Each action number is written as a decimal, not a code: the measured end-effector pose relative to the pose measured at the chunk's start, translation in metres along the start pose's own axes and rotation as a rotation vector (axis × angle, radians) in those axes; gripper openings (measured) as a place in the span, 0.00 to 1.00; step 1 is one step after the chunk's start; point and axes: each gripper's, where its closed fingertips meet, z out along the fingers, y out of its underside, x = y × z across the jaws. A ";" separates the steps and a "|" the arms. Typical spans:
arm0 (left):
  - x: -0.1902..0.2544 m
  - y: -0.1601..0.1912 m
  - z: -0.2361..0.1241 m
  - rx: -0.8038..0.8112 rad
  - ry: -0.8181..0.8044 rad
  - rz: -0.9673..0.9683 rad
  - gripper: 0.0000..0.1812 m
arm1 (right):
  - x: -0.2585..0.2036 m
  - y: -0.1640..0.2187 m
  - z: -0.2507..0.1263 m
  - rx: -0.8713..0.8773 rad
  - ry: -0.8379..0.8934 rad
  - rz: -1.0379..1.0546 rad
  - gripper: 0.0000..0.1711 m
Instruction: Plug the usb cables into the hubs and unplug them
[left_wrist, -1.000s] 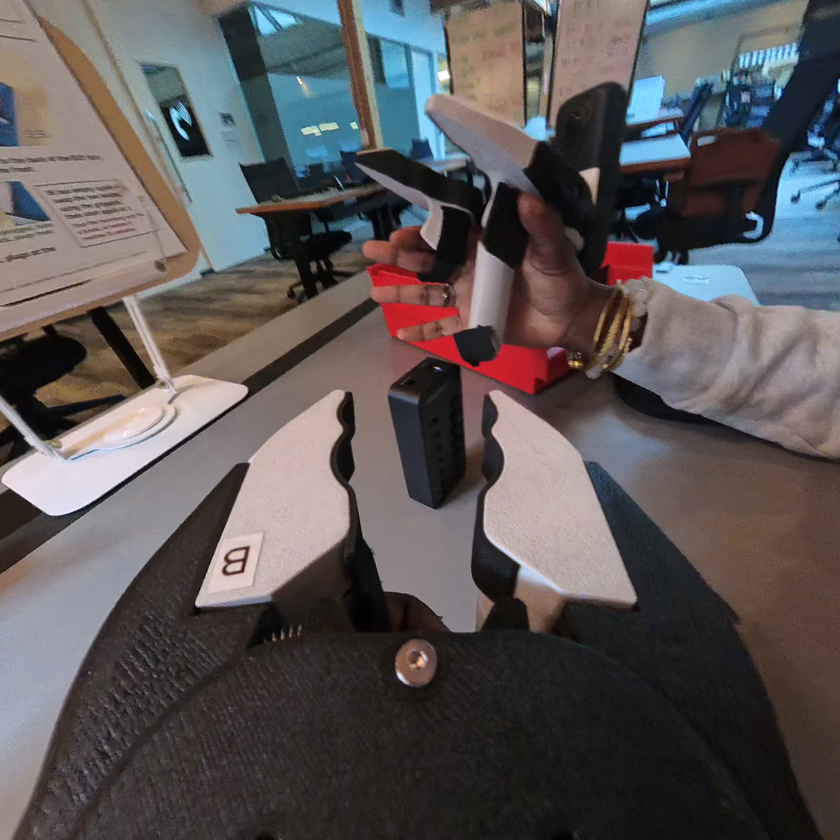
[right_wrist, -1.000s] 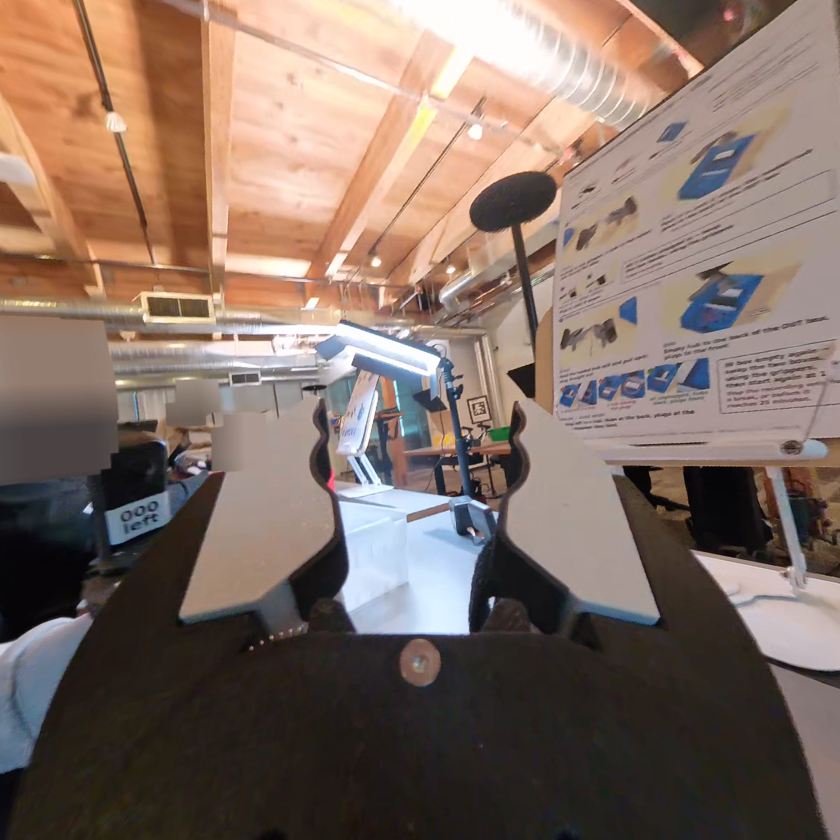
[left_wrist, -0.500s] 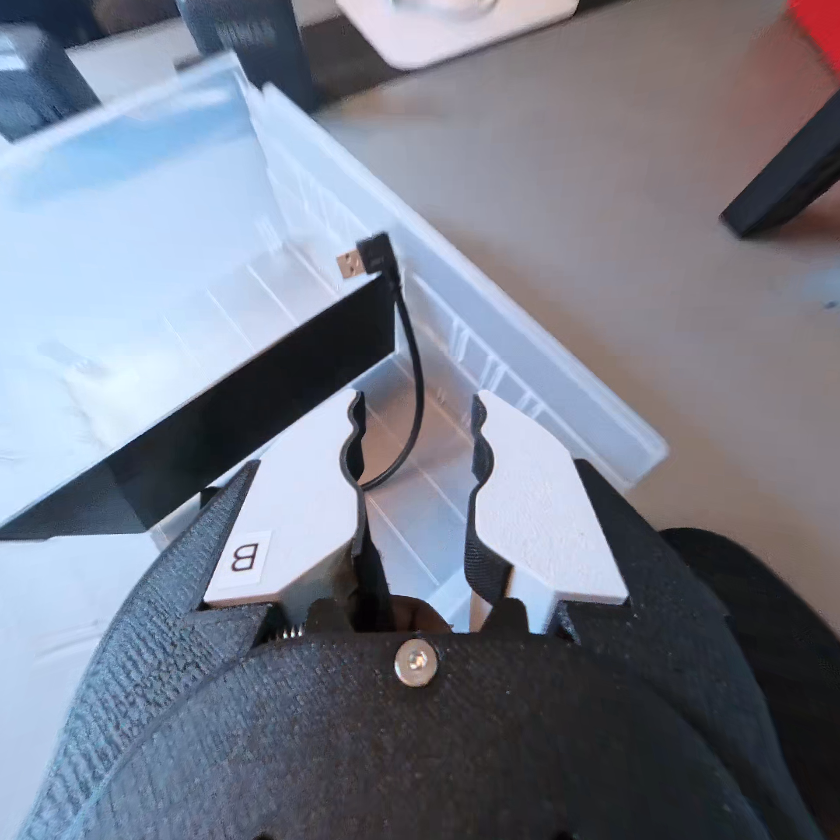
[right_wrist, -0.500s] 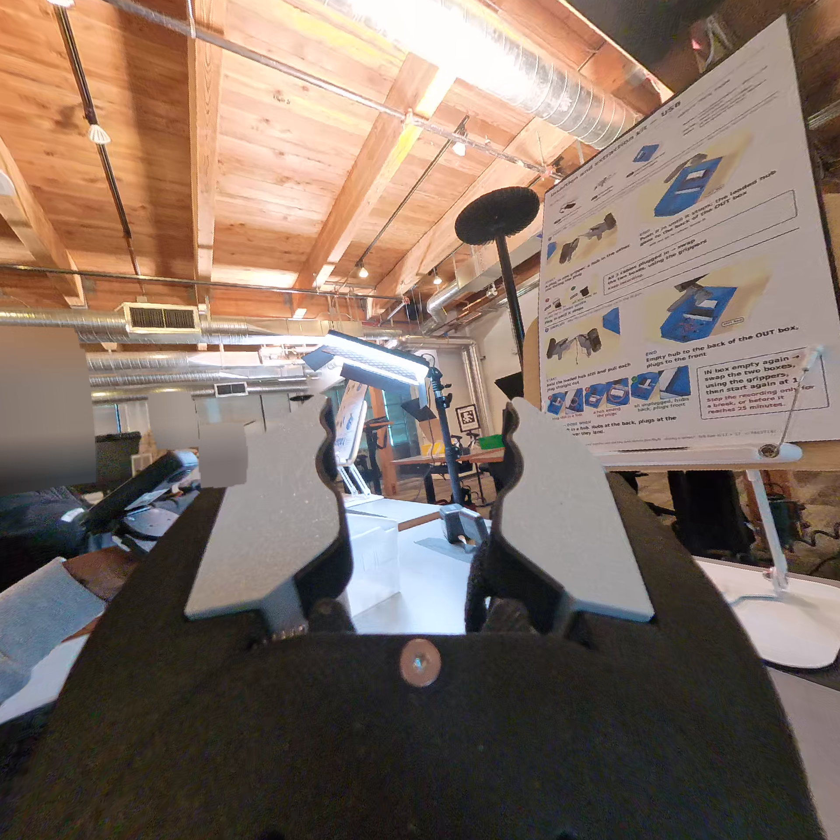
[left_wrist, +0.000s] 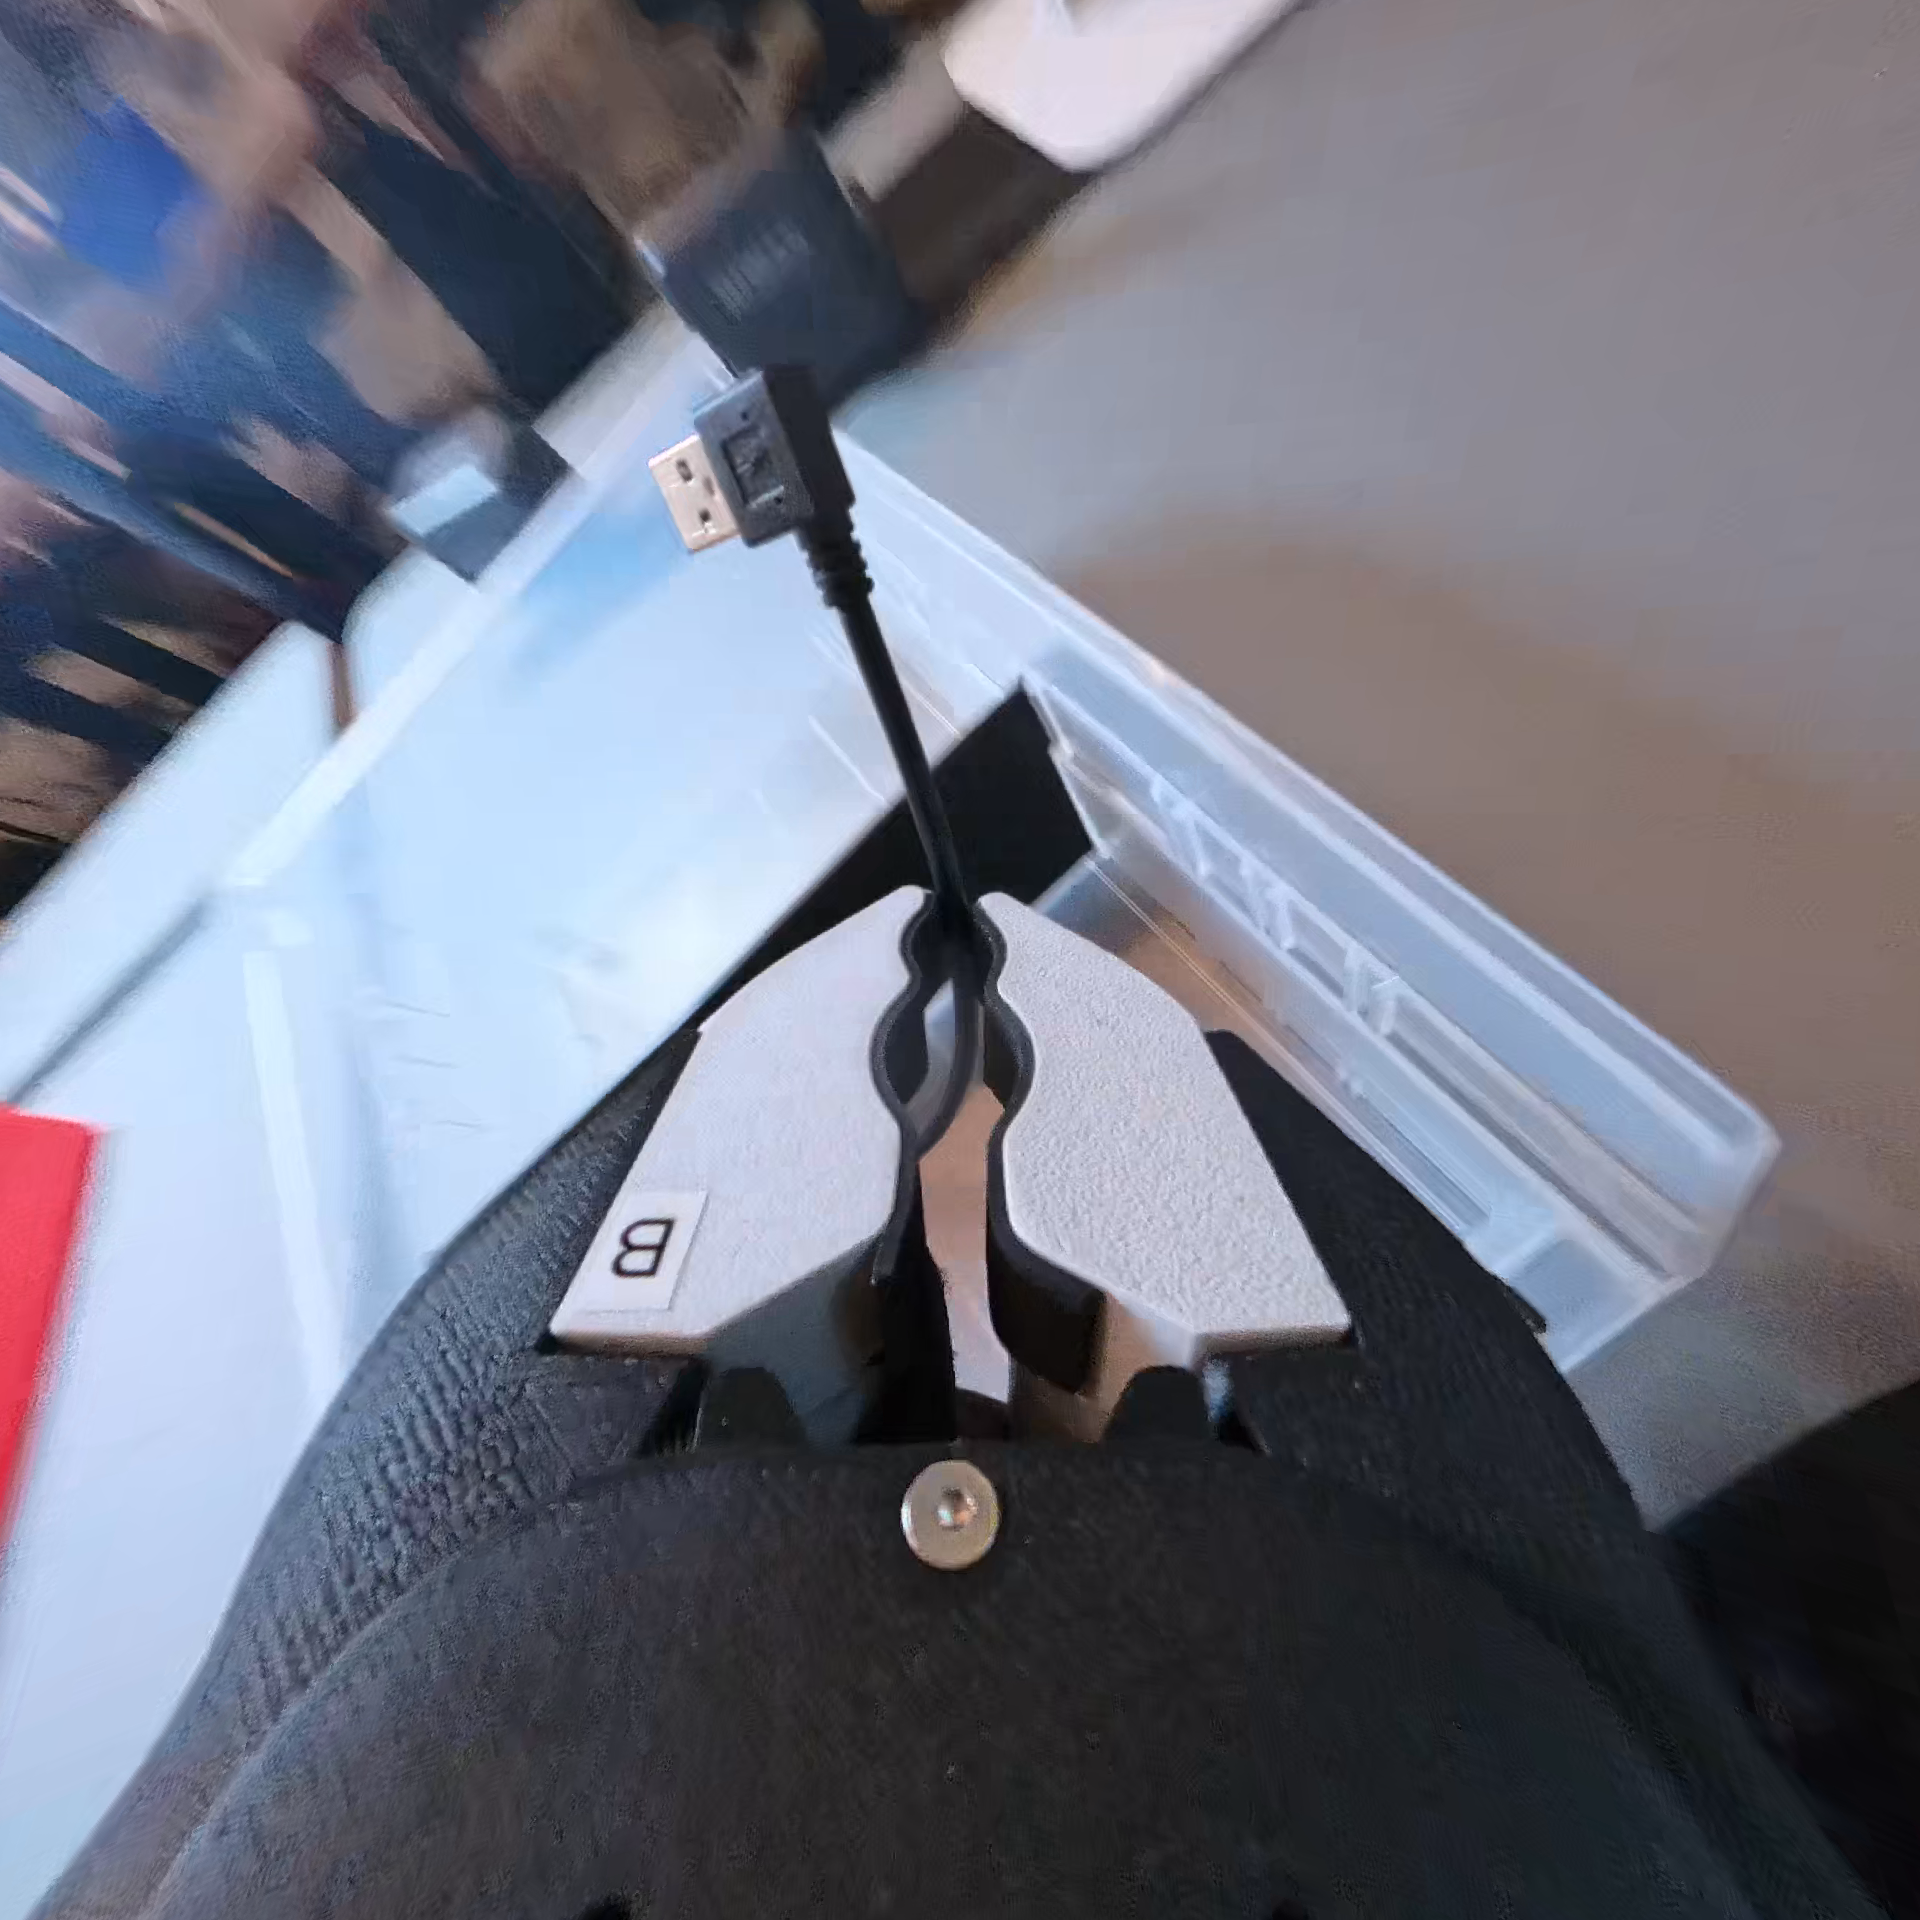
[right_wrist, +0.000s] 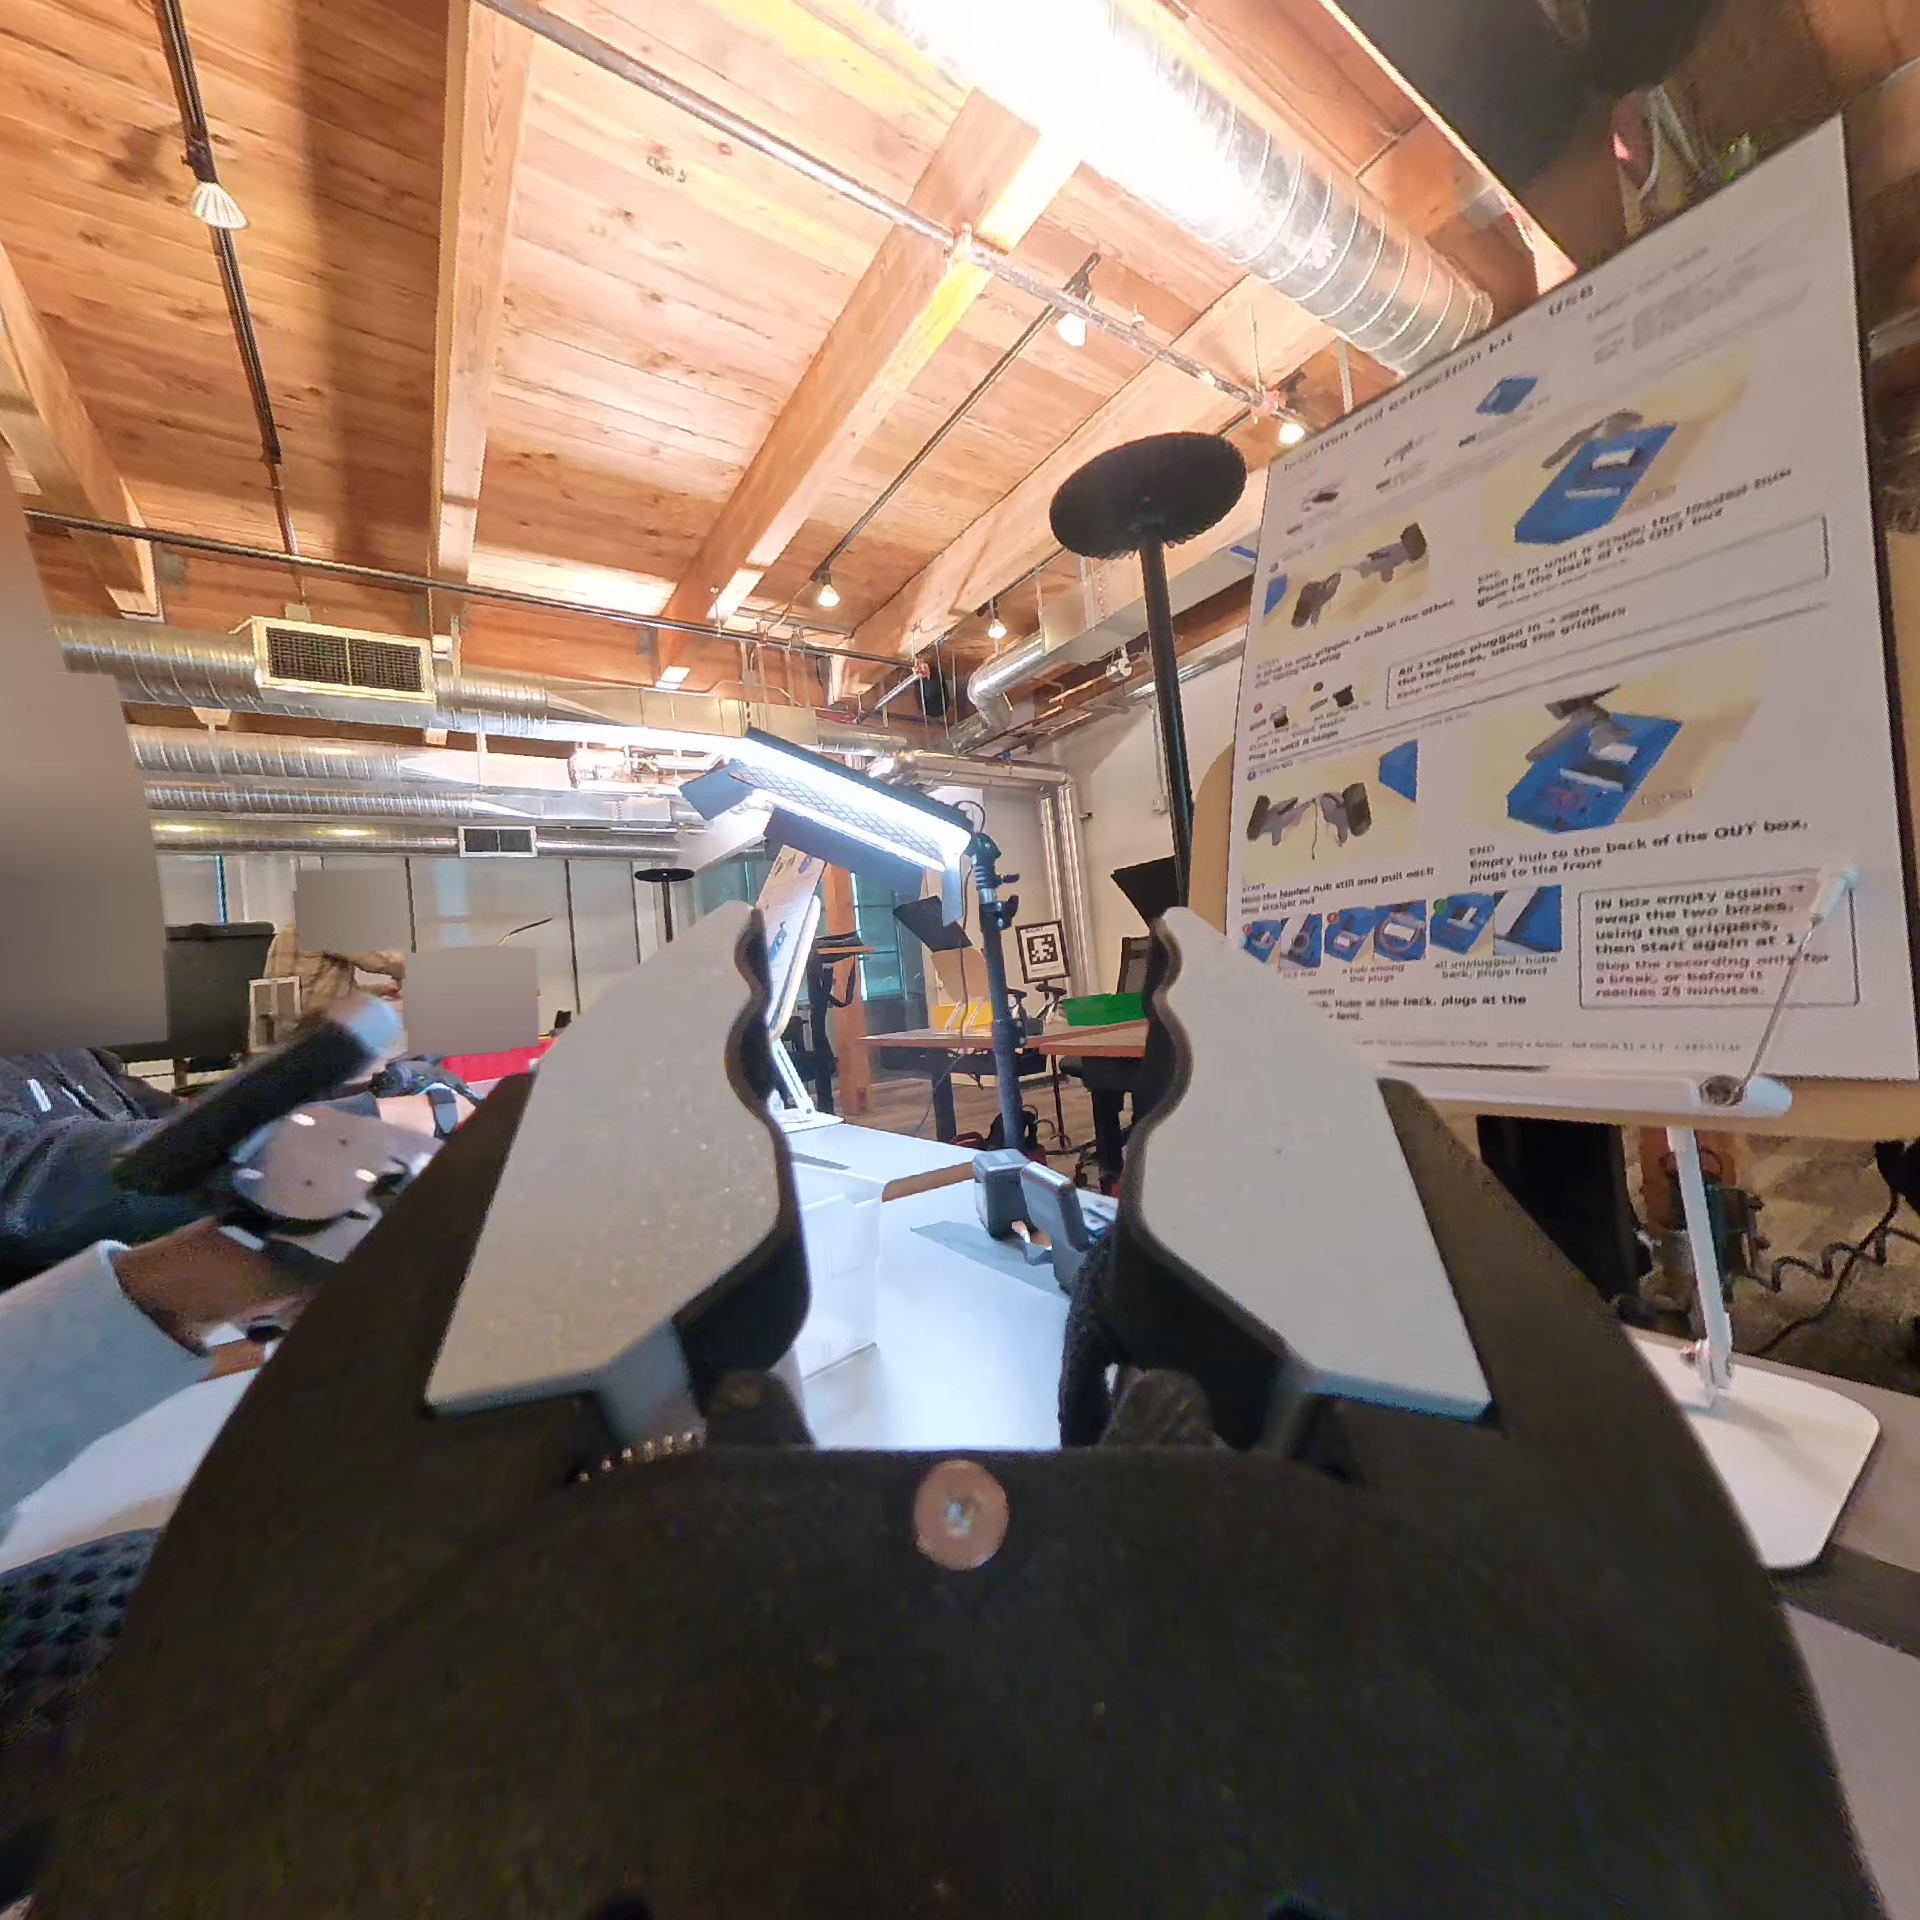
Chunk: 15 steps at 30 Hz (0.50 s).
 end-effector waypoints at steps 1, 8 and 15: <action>-0.005 -0.012 -0.013 0.059 -0.058 0.038 0.03 | -0.002 -0.003 0.000 0.006 0.000 -0.014 0.40; 0.037 -0.115 -0.098 0.455 -0.265 0.408 0.03 | -0.035 -0.034 -0.001 0.036 -0.019 -0.179 0.38; 0.157 -0.140 -0.076 0.527 -0.218 0.726 0.02 | -0.091 -0.013 -0.043 -0.161 0.027 -0.156 0.26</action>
